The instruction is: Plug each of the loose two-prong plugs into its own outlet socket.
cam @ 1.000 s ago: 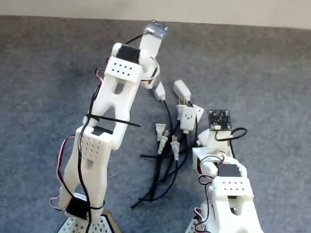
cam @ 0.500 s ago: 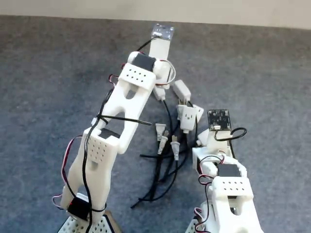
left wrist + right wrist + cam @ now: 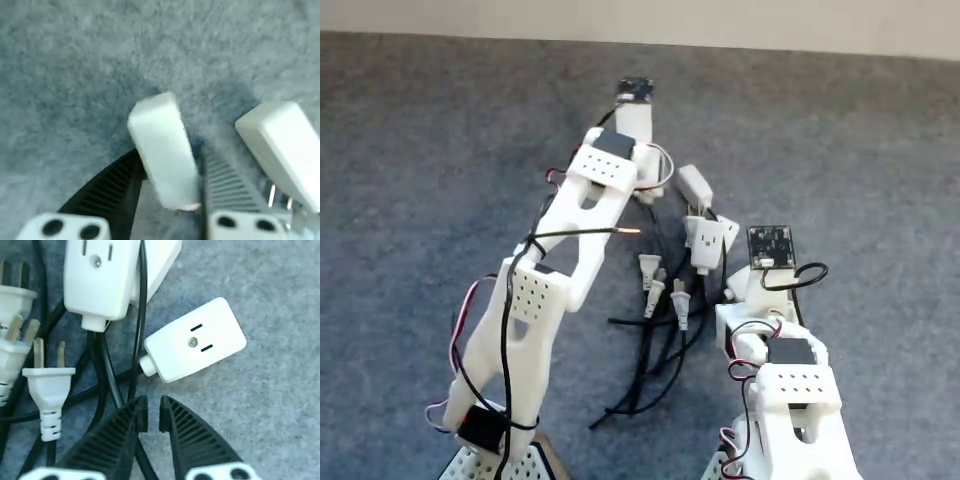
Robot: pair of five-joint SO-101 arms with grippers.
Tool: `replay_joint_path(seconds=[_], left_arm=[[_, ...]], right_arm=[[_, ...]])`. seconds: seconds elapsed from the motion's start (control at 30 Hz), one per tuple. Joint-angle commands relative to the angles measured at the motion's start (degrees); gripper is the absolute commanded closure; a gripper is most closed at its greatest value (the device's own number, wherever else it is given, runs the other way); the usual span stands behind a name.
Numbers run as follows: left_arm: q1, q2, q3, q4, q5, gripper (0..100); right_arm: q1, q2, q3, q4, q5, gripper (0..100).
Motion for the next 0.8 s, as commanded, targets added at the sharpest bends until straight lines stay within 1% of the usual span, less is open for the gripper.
replay_joint_path(seconds=[0.0, 0.07, 0.23, 0.4, 0.47, 0.53, 0.6, 0.63, 0.77], left_arm=[[-2.86, -0.75, -1.1, 2.46, -5.54, 98], [-3.74, -0.75, -4.7, 5.54, -9.58, 100], [-5.23, -0.66, -20.79, 15.21, -14.33, 99], [-5.58, -0.66, -39.87, 26.81, -24.0, 99], [-6.9, -0.84, -44.79, 32.26, -28.13, 99], [-9.71, -2.77, -43.47, 33.67, -29.89, 99], [-14.37, -6.02, -41.54, 33.67, -30.59, 99], [-16.84, -7.78, -40.92, 33.67, -32.18, 99], [-26.15, -13.93, -37.05, 33.76, -46.24, 99]], right_arm=[[-0.75, 0.13, -0.22, -1.01, -0.18, 94.2], [-0.75, 0.13, -0.22, -1.01, -0.18, 94.2], [-0.75, 0.13, -0.22, -1.01, -0.18, 94.2], [-0.75, 0.31, -0.13, -1.01, -0.18, 94.2], [-0.75, 0.4, -0.13, -1.01, -0.18, 94.2], [-0.75, 0.4, -0.13, -1.01, -0.18, 94.2], [-0.75, 0.4, -0.13, -1.01, -0.18, 94.2], [-0.75, 0.4, -0.13, -1.01, -0.18, 94.2], [-0.75, 0.04, 1.27, -1.19, -0.18, 94.2]])
